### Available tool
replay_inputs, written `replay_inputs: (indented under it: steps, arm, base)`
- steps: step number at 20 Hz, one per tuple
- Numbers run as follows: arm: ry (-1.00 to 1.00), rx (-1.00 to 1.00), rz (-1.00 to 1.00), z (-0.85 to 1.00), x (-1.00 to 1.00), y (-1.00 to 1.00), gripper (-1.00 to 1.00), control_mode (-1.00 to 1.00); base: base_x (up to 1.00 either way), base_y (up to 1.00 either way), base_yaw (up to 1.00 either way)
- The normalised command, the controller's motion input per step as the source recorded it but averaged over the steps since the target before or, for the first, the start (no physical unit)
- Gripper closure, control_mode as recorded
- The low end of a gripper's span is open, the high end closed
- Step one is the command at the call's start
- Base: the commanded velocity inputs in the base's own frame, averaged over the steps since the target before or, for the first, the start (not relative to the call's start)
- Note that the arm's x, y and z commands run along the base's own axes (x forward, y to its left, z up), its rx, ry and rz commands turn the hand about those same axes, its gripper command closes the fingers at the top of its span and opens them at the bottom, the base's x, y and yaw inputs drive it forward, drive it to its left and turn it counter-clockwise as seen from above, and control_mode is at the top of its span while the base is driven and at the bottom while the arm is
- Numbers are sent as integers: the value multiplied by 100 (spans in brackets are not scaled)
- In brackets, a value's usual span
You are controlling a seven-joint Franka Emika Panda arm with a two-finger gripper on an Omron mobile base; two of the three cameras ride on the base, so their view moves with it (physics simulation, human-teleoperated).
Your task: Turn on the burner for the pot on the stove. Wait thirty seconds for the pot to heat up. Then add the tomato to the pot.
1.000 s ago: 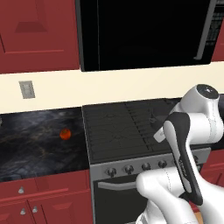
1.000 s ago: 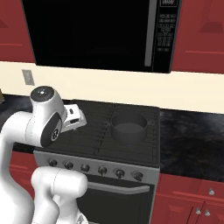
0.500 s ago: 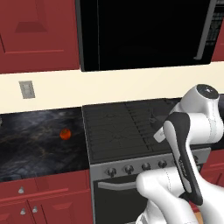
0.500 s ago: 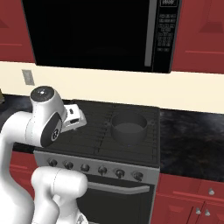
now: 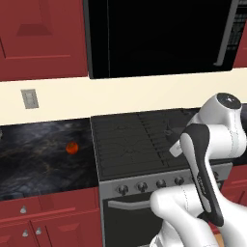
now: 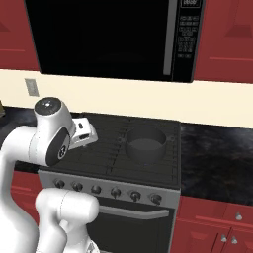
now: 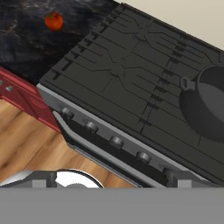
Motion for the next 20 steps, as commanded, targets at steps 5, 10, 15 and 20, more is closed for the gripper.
replay_inputs:
  steps: [5,10,15,20]
  arm:
    - [0,0,0,0,0,0,-100,-100]
    - [0,0,0,0,0,0,-100,-100]
    - [0,0,0,0,0,0,-100,-100]
    - [0,0,0,0,0,0,-100,-100]
  base:
    - [0,0,0]
    - [0,0,0]
    - [0,0,0]
    - [0,0,0]
